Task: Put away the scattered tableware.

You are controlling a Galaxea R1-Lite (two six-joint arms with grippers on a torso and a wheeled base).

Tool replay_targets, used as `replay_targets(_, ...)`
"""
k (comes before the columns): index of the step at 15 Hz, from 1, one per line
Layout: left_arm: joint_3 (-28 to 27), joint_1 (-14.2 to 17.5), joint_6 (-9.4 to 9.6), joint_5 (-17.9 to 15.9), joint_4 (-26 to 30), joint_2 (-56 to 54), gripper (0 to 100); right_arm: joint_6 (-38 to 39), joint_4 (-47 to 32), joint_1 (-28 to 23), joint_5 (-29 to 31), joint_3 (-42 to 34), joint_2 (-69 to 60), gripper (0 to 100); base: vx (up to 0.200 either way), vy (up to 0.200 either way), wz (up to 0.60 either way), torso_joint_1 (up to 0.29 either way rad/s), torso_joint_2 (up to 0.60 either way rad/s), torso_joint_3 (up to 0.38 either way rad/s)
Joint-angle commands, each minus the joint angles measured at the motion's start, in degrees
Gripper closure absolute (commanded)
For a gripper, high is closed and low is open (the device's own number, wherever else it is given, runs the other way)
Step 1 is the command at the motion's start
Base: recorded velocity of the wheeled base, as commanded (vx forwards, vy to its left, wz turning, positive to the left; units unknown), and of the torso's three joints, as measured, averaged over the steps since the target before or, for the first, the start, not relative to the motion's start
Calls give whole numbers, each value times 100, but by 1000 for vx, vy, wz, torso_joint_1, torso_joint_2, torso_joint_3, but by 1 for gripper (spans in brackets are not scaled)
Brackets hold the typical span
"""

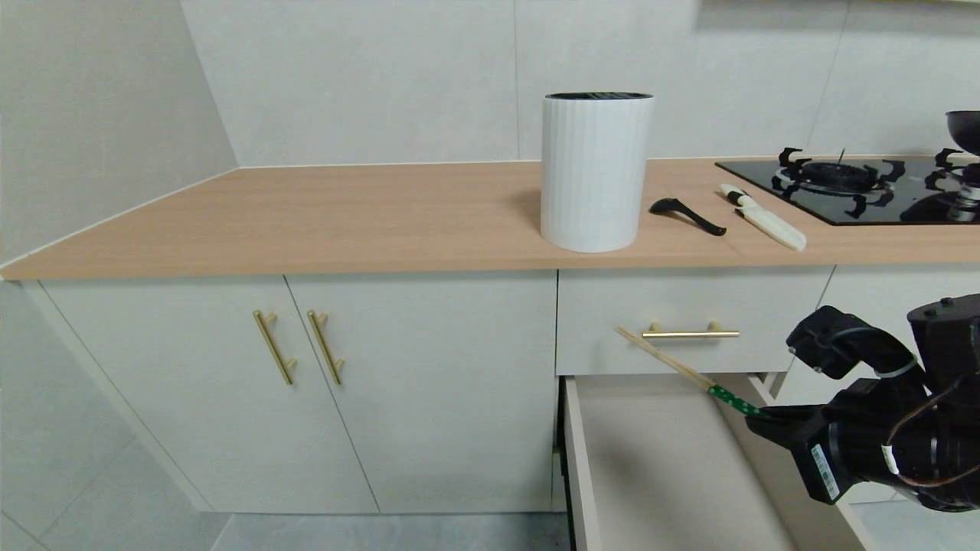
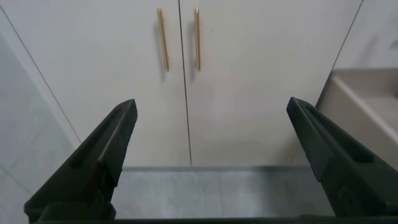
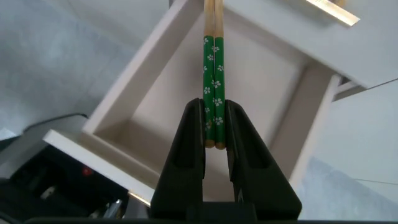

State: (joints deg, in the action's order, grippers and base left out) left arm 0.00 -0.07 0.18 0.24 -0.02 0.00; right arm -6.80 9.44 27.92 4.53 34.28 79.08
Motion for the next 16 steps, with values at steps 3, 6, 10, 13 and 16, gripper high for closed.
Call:
replay_targets(3,0,-1,-1,2,-6,0,0,3,14,3,-5,-9,301,100,0,0,0,-144,455,302)
replay_targets(6,0,-1,-1,2,-6,0,0,3,14,3,-23,-18,433,100,0,0,0,-106,413,295)
replay_targets(10,0,-1,-1,2,-6,0,0,3,41,3,-23,-35,573,100,0,0,0,-21,87,55)
replay_targets(13,0,-1,-1,2,-6,0,0,12,41,3,-14,-35,679,100,0,0,0,0,0,0)
replay_targets(16,0,-1,-1,2,-6,0,0,47,146,-14,12,52,1312,100,0,0,0,0,0,0)
